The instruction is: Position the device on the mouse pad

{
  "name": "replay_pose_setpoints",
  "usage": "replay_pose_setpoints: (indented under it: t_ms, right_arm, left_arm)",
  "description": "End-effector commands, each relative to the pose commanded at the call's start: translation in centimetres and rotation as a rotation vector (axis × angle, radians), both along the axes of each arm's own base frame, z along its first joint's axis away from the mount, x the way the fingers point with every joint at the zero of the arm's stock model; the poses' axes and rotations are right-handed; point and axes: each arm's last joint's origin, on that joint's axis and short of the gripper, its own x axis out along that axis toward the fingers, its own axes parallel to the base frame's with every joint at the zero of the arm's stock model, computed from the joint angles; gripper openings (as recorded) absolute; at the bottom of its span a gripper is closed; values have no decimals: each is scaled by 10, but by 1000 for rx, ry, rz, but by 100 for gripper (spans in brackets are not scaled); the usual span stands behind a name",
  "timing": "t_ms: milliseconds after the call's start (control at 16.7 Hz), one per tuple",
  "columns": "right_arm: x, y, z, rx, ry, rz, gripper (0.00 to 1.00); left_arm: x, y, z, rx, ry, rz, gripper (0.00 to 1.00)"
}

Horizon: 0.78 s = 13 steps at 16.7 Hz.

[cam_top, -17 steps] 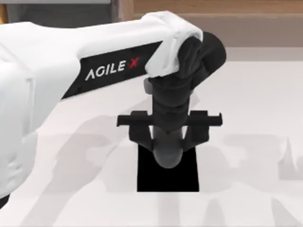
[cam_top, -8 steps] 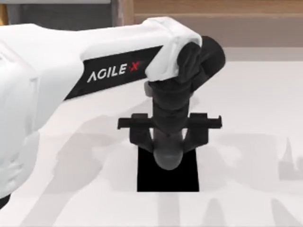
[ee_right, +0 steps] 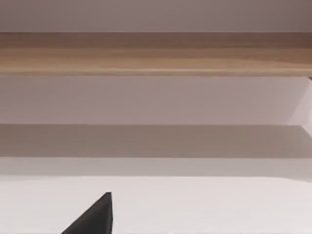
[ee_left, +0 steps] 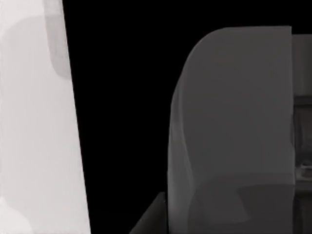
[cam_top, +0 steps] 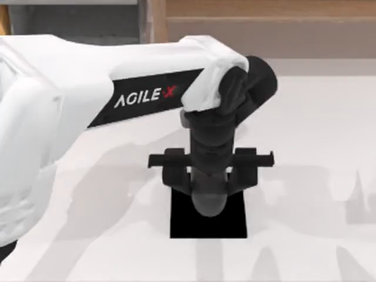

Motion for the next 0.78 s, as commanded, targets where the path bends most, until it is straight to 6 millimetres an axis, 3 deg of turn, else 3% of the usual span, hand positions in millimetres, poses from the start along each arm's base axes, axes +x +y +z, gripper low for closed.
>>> replay_pose_setpoints:
  t_ms: [540, 780]
  right_arm:
    - [0, 0, 0, 0, 0, 0, 100]
    - [0, 0, 0, 0, 0, 0, 100]
  left_arm:
    - [0, 0, -13, 5, 2, 0, 0]
    - [0, 0, -13, 5, 2, 0, 30]
